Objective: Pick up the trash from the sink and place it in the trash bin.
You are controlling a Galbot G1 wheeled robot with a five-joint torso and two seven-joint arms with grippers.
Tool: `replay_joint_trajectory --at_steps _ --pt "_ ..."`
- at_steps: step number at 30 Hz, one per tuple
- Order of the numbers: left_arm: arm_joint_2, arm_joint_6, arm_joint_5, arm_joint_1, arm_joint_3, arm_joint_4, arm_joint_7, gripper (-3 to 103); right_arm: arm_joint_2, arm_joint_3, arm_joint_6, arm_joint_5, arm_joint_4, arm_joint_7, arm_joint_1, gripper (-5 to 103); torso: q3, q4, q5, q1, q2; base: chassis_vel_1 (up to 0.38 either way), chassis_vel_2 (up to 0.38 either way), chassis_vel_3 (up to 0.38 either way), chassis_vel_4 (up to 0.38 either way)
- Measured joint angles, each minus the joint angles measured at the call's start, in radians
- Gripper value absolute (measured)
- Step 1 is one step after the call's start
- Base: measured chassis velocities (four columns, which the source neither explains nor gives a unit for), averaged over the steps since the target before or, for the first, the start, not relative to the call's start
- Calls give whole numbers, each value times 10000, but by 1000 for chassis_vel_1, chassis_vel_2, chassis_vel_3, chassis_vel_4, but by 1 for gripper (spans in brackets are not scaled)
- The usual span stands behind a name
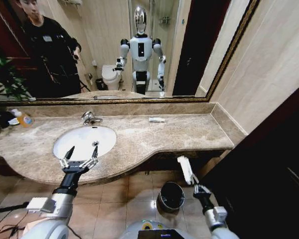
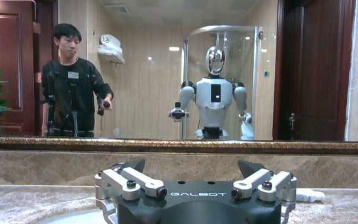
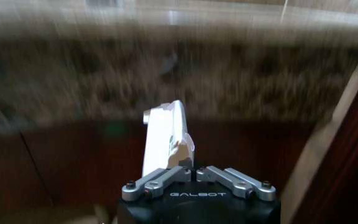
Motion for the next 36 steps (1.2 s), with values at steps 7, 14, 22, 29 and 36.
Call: replay_joint_trajectory --at_steps 7,14,22,29,36 --pt "0 0 0 0 0 0 0 100 618 -568 378 -931 -3590 36 2229 0 1 3 -3 1 -1 0 0 0 0" --pt "0 0 0 0 0 0 0 100 1440 -689 806 -1728 -6019 -14 3387 0 1 2 -2 1 -1 0 0 0 0" --pt "0 0 0 0 0 0 -1 100 2175 -739 1464 -2566 -8260 67 4135 0 1 1 -2 1 -1 0 0 0 0" --pt "0 0 0 0 0 1 0 100 2452 -822 1829 -2814 -9017 313 4429 2 0 1 -3 0 -1 0 0 0 0" --pt "0 0 0 0 0 1 0 100 2532 -868 2167 -2981 -9345 482 4592 29 0 1 -3 0 0 0 0 0 0"
